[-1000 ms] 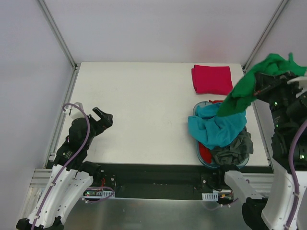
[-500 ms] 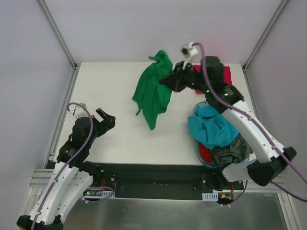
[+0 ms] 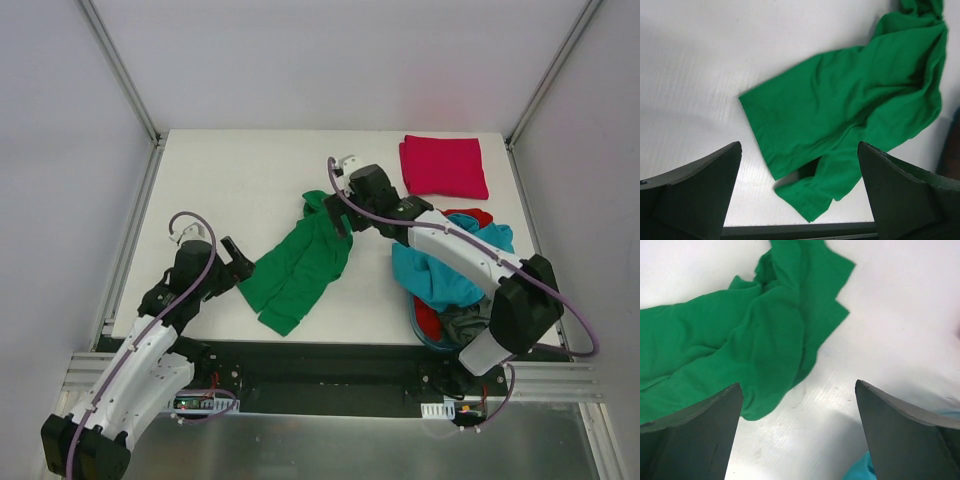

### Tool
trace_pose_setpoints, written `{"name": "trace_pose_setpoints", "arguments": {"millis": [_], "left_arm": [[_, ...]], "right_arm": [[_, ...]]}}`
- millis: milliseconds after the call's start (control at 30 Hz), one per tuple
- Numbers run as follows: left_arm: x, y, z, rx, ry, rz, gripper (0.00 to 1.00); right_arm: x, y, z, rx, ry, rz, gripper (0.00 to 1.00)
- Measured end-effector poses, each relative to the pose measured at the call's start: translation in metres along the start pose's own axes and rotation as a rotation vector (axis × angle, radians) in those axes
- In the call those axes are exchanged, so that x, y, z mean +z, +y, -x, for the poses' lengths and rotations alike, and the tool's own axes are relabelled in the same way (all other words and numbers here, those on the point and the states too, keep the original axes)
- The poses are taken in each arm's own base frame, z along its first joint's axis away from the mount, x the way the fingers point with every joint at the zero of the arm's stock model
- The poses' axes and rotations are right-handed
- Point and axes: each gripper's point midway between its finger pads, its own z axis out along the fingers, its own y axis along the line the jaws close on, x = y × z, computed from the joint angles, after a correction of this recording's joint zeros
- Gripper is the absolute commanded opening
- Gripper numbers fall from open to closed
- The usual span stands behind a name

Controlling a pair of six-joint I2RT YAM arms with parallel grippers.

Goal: Fold and stack the t-shirts
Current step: Move the tshirt to the center of the board, then flatten out the tshirt

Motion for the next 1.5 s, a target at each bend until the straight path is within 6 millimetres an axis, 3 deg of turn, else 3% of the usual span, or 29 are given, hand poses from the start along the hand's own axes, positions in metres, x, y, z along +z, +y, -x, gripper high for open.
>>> {"name": "trace_pose_setpoints", "arguments": {"millis": [233, 400, 567, 633, 667, 733, 800, 833, 867, 1033, 1200, 1233, 1300, 1333, 1433, 1500], "left_arm": [[0.020, 0.020, -0.031, -0.013, 0.145, 0.107, 0.93], [0.036, 0.039, -0.052, -0.030, 0.247, 0.225, 0.76], [0.048, 0.051, -0.064, -0.043, 0.303, 0.302, 0.57], [0.053, 0.049, -0.063, -0.047, 0.304, 0.301, 0.50], [0.055, 0.047, -0.062, -0.049, 0.300, 0.295, 0.40], [0.061, 0.043, -0.061, -0.054, 0.303, 0.284, 0.34], [0.067, 0.039, -0.062, -0.051, 0.312, 0.268, 0.21], [0.070, 0.036, -0.061, -0.048, 0.314, 0.260, 0.05], [0.073, 0.035, -0.061, -0.049, 0.318, 0.257, 0.00], [0.083, 0.025, -0.060, -0.041, 0.337, 0.225, 0.00], [0.079, 0.021, -0.055, -0.032, 0.315, 0.203, 0.00], [0.077, 0.019, -0.050, -0.032, 0.293, 0.191, 0.00], [0.072, 0.013, -0.041, -0.032, 0.249, 0.161, 0.00], [0.069, 0.009, -0.035, -0.033, 0.223, 0.141, 0.00], [0.063, 0.001, -0.023, -0.031, 0.171, 0.104, 0.00], [0.059, -0.001, -0.019, -0.027, 0.151, 0.093, 0.00]], "right_arm": [[-0.033, -0.020, 0.015, -0.025, -0.115, -0.083, 0.96], [-0.031, -0.016, 0.022, -0.030, -0.146, -0.064, 0.96], [-0.005, -0.008, 0.011, -0.040, -0.093, -0.035, 0.96], [0.009, -0.005, 0.006, -0.043, -0.063, -0.025, 0.96], [0.016, -0.003, 0.005, -0.044, -0.049, -0.017, 0.96], [0.028, 0.001, 0.005, -0.041, -0.031, -0.006, 0.96], [0.042, 0.005, 0.009, -0.030, -0.020, 0.003, 0.96], [0.050, 0.009, 0.013, -0.027, -0.011, 0.006, 0.96], [0.057, 0.012, 0.018, -0.028, -0.009, 0.009, 0.96], [0.102, 0.036, 0.050, -0.048, -0.027, -0.009, 0.99], [0.148, 0.041, 0.055, -0.033, 0.013, -0.111, 0.86], [0.156, 0.039, 0.052, -0.025, 0.025, -0.132, 0.80], [0.169, 0.032, 0.045, -0.005, 0.052, -0.183, 0.54], [0.174, 0.028, 0.040, 0.002, 0.064, -0.208, 0.34], [0.186, 0.018, 0.032, 0.025, 0.081, -0.266, 0.02], [0.187, 0.013, 0.027, 0.043, 0.093, -0.295, 0.01]]}}
